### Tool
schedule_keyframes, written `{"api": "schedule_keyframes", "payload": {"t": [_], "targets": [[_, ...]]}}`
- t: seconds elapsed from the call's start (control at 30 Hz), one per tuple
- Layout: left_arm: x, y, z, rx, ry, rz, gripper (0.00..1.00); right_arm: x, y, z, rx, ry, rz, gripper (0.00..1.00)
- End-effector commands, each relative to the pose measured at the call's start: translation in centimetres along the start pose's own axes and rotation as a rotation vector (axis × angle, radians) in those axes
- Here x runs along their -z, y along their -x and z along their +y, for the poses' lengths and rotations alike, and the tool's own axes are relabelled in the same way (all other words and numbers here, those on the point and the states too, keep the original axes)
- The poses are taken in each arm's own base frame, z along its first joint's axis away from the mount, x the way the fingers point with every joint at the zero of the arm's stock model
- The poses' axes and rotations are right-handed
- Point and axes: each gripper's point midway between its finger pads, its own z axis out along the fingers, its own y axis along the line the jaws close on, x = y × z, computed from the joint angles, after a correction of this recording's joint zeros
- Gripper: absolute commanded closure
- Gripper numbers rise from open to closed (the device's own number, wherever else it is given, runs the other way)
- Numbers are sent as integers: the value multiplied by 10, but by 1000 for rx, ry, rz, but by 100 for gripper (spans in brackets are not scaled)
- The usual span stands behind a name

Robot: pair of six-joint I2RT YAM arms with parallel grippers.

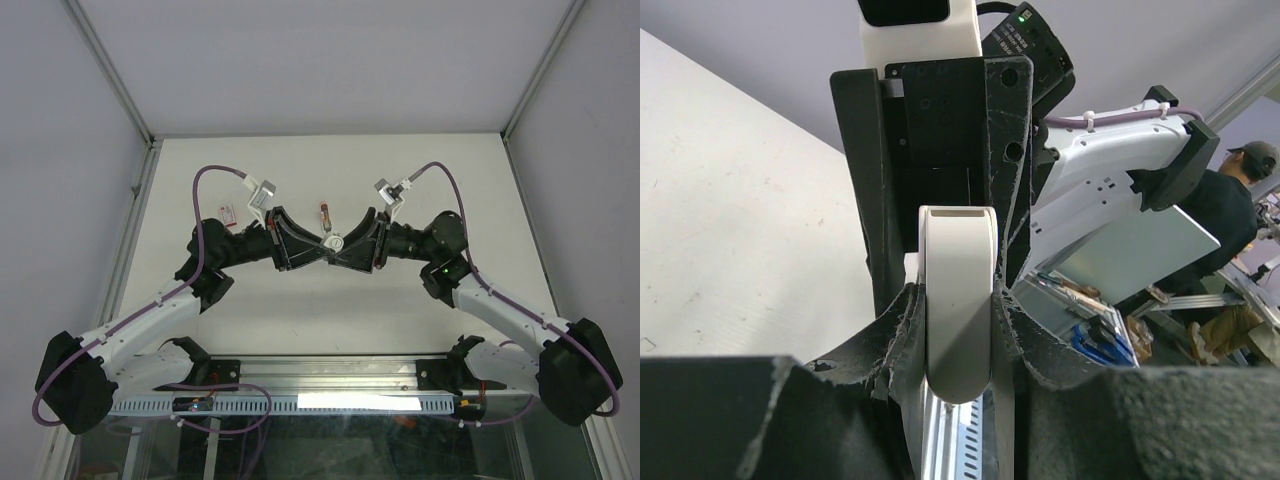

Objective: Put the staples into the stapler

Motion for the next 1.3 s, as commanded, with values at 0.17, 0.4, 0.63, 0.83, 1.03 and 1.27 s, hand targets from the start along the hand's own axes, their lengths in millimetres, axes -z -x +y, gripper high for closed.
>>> {"api": "schedule_keyframes", "payload": {"t": [0.17, 0.4, 0.63, 0.83, 1.03, 1.27], "targets": [[-3, 20, -21, -62, -63, -53, 100, -7, 17, 19, 79, 65, -22, 84], [4, 16, -3, -82, 70, -23, 7, -3, 20, 12, 99, -2, -40, 100], [15, 6, -5, -87, 98, 18, 32, 0, 21, 9, 104, -15, -38, 100], [14, 6, -6, -79, 92, 16, 46, 0, 17, 12, 99, 9, -6, 100], [11, 1, -1, -64, 91, 40, 46, 0, 14, 16, 103, 38, 25, 100], [10, 2, -2, -62, 82, 38, 63, -1, 11, 16, 105, 42, 47, 100]]}}
